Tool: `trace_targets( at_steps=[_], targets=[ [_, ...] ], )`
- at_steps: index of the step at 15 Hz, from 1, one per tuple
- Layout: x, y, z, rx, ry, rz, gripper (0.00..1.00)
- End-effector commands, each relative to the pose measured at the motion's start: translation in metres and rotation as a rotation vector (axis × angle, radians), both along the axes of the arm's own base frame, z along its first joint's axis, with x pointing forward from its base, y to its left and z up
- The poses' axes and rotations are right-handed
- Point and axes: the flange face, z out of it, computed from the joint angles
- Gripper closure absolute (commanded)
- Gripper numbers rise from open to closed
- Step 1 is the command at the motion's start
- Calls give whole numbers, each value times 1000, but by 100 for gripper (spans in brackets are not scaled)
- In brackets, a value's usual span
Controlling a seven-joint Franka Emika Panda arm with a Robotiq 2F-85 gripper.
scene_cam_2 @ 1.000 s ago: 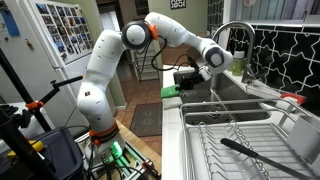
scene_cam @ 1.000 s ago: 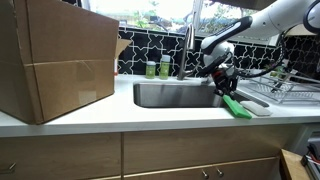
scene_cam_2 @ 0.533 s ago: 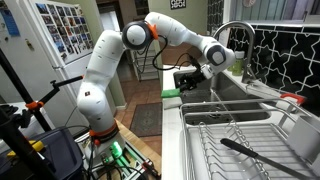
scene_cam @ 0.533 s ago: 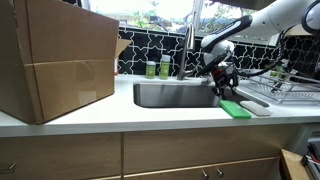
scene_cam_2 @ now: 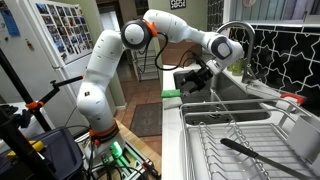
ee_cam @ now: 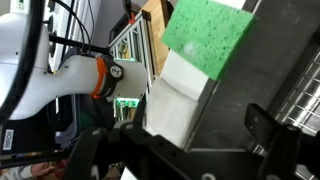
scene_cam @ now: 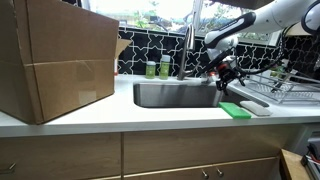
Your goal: Put the green sponge on the edge of the sink then put the white sponge in the transparent box
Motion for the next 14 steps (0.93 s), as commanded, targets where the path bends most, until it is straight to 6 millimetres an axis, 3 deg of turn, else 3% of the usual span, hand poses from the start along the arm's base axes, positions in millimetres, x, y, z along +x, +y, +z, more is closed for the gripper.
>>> trace_targets(
  at_steps=[1,8,14],
  targets=[
    [-11,-9,-9,13,61,49,0],
    [-21,1,-38,87,199,87,0],
    [-25,-8,-55,58,271,77,0]
  ],
)
